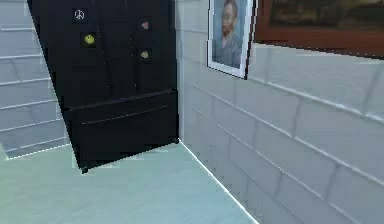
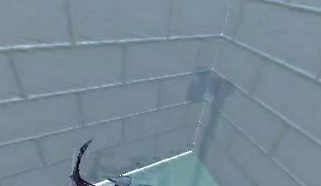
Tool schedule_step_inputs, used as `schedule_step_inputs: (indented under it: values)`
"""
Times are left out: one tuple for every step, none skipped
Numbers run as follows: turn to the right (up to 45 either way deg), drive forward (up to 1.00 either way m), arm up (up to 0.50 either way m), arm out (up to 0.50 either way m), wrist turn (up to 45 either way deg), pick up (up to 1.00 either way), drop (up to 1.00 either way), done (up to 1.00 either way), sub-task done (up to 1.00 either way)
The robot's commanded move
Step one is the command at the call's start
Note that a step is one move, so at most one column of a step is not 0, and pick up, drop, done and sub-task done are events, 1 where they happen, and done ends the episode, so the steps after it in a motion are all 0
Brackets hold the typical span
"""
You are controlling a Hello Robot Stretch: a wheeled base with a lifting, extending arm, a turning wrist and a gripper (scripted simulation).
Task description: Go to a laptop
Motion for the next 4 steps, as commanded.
schedule_step_inputs:
  values:
    - [-45.0, 0.00, 0.00, 0.00, 0.0, 0.00, 0.00, 0.00, 0.00]
    - [-33.0, 0.00, 0.00, 0.00, 0.0, 0.00, 0.00, 0.00, 0.00]
    - [0.0, 1.00, 0.00, 0.00, 0.0, 0.00, 0.00, 0.00, 0.00]
    - [0.0, 1.00, 0.00, 0.00, 0.0, 0.00, 0.00, 0.00, 0.00]
